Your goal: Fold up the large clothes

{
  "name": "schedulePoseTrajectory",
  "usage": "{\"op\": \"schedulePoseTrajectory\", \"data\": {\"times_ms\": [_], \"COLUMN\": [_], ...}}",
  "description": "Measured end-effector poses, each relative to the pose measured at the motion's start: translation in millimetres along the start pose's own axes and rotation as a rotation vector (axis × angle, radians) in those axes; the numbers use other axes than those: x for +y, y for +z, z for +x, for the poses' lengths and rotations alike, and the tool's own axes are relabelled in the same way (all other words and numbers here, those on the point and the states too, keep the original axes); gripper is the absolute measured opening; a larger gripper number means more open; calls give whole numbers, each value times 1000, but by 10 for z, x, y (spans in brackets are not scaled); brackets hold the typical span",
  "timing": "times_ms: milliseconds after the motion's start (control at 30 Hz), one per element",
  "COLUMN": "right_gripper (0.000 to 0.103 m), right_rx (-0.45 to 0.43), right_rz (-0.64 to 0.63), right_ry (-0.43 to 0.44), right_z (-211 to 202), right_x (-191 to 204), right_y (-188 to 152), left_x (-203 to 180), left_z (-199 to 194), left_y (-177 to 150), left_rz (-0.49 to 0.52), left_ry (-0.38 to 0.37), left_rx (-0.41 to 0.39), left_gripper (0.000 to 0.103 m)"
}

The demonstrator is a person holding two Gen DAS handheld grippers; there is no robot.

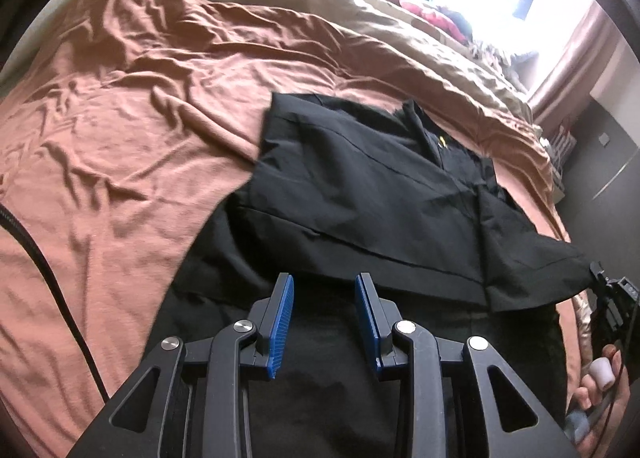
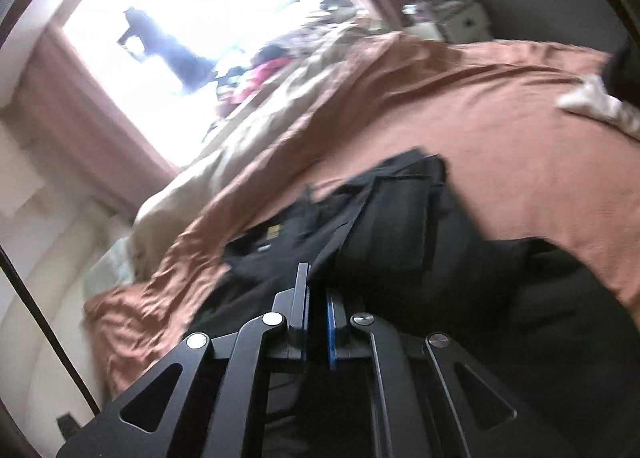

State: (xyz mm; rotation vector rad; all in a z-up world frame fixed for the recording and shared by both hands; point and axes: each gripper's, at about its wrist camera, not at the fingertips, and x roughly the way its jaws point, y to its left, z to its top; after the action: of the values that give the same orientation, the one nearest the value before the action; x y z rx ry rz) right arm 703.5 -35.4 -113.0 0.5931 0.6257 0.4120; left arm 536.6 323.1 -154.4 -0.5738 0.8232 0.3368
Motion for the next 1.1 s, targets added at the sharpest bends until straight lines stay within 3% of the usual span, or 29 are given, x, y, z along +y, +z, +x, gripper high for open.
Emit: {"op": "schedulePoseTrajectory", "data": {"times_ms": [200,433,567,700,767,800,833,933,1100], "right_gripper": [3,3,3,4,22,55,74,74,74], "right_rx": [50,151,278,459,477,478,478,450,387], "right_rz": [-74,-140,-244,-270,-278,-283,-277,-255,-220], "right_ry": [123,222,250,181,162,154,154,149,84], "right_z": [23,141,490,930,978,1010,1093,1071,483], "right_x": [504,810,1095,1166,1188,1217,1253,1210,898], "right_y": [-326,-616,-890,-962,-955,-945,-880,-861,-745], "left_x": [165,473,682,862,918,933,936,869,646], "left_z": [-194,-319,-377,-393,-396,-401,-404,-398,-382], "left_y": [38,72,94,103,100,102,104,107,96], "left_rz": [-32,-57,-70,-86,-97,-103,-106,-96,-57], "left_ry": [0,31,53,79,82,82,81,71,50], "left_rx": [-23,-29,-29,-24,-20,-20,-22,-23,-19], "left_gripper": [34,34,34,34,34,34,34,34,34]}}
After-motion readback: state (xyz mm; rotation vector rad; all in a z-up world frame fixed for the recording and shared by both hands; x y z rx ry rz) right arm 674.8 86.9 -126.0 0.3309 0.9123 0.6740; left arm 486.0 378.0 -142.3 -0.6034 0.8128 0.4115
